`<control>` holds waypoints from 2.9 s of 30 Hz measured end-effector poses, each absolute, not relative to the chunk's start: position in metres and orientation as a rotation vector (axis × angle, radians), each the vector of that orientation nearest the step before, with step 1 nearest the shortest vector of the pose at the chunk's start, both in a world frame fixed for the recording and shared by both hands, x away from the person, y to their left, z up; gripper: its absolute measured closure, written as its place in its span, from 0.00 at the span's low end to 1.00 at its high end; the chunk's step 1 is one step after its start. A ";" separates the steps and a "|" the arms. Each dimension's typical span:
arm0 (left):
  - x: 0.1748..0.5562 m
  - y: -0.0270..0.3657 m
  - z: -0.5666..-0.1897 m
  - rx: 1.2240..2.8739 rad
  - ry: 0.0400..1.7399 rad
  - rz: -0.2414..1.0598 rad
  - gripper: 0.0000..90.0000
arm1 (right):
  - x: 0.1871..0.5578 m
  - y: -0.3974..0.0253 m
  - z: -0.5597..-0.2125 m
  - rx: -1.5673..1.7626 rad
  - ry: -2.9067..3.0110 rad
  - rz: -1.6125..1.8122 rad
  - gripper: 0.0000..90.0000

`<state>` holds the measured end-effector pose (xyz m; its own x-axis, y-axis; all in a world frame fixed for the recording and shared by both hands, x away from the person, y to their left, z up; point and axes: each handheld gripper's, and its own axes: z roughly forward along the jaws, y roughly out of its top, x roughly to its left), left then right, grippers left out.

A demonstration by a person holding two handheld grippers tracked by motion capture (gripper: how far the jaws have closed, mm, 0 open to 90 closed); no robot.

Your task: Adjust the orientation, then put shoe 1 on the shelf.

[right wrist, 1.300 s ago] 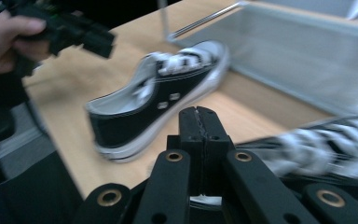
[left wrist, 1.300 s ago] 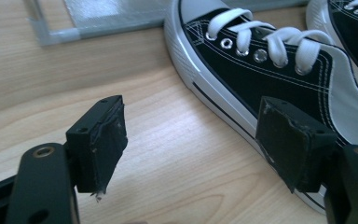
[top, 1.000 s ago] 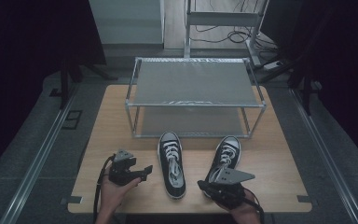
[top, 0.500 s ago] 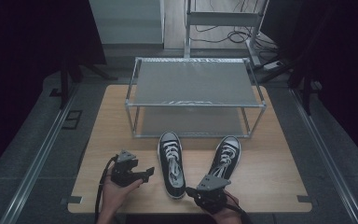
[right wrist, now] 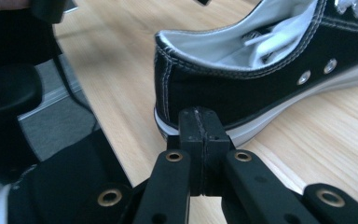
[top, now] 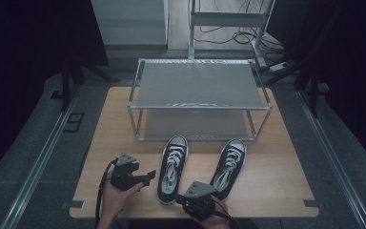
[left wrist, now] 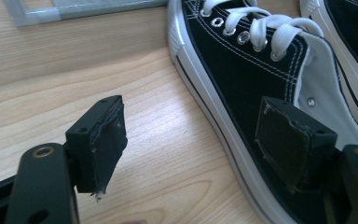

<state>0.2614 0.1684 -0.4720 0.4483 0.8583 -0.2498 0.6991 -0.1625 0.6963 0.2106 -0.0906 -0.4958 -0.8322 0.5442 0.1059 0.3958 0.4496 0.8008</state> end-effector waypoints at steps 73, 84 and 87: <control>0.321 0.086 -0.474 2.360 1.320 0.076 0.09 | 0.236 -0.224 -0.450 1.090 2.170 1.450 0.68; 0.327 0.079 -0.480 2.459 1.354 0.073 0.15 | 0.237 -0.225 -0.452 1.098 2.173 1.435 0.68; 0.326 0.080 -0.480 2.444 1.352 0.070 0.16 | 0.238 -0.225 -0.453 1.104 2.168 1.437 0.68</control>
